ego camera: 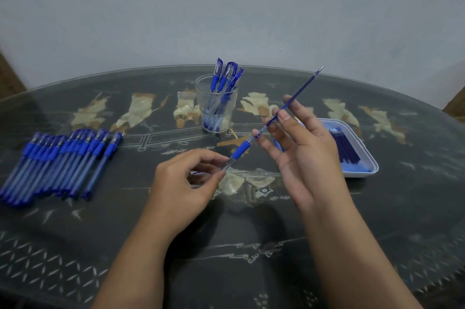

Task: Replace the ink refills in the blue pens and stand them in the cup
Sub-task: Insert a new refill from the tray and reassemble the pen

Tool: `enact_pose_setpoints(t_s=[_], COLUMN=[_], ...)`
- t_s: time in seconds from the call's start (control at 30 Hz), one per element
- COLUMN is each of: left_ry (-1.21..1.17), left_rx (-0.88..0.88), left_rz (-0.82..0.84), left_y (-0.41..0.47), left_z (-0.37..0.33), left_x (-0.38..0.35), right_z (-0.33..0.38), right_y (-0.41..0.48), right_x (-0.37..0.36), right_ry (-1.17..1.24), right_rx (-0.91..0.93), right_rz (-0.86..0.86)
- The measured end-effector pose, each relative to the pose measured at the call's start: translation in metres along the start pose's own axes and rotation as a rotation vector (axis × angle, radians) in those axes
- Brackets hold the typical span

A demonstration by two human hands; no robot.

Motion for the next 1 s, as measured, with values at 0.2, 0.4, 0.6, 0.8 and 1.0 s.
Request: enact_pose_setpoints(t_s=[0.2,0.4,0.6,0.8,1.0], left_ry=[0.007,0.013,0.002,-0.042,-0.056], left_rx=[-0.007,-0.018,0.001,0.035,0.059], left_rz=[0.022,0.024,-0.001,-0.047,-0.061], left_y=[0.000,0.000,0.000,0.000,0.000], left_z=[0.001,-0.001,0.001,0.002,0.004], left_x=[-0.001,-0.001,0.000,0.003,0.004], right_z=[-0.004,-0.008,-0.004,-0.017,-0.023], right_y=[0.004,0.005,0.001,-0.001,-0.001], right_x=[0.001,0.003,0.002,-0.006,-0.006], right_ry=[0.016,0.026,-0.239,-0.485,-0.555], right_rx=[-0.016,-0.026,0.110,0.109,0.079], right_rz=[0.019,0.017,-0.029,0.010,0.008])
Point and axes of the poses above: each hand's wrist, its own y-axis towards the middle knuckle, its own x-axis out of the back of the hand, z = x × y, the point moved 7 cm from there along y, towards the middle knuckle, and after that the axes turned 13 degrees about -x, right-handed, at the moved point
